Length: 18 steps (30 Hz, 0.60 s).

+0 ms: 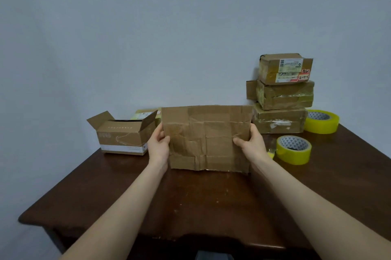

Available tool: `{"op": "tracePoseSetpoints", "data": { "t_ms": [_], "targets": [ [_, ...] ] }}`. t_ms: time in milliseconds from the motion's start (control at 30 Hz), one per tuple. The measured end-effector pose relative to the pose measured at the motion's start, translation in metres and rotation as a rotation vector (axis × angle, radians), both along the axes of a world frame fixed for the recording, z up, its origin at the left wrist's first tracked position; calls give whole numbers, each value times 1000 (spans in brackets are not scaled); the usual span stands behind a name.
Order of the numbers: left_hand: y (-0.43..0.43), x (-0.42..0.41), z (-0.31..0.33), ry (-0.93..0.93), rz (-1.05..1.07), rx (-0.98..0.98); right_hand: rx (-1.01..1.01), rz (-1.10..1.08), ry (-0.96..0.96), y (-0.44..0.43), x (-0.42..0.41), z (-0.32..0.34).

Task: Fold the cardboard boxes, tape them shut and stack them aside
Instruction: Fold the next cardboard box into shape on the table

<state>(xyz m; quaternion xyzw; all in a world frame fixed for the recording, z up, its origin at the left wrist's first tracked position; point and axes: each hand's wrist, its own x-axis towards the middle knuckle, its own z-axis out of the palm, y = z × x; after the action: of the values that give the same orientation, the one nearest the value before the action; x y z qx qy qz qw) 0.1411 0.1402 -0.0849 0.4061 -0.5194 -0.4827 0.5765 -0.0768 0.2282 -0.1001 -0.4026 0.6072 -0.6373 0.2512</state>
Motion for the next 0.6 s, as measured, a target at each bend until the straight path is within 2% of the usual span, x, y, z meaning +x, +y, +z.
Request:
{"op": "tracePoseSetpoints", "data": {
  "t_ms": [133,333,500,600],
  "targets": [
    [-6,1,-3,8,16,1,-24,11,3,1,0,1],
    [-5,2,-7,-97,-229,12,-61,59,38,-1,9,-3],
    [8,-6,-2,-342,-166,-178,-32,43,147,-6,14,-10],
    [12,-10,-3,-335,-144,-272,-27,13,261,-5,20,-12]
  ]
}}
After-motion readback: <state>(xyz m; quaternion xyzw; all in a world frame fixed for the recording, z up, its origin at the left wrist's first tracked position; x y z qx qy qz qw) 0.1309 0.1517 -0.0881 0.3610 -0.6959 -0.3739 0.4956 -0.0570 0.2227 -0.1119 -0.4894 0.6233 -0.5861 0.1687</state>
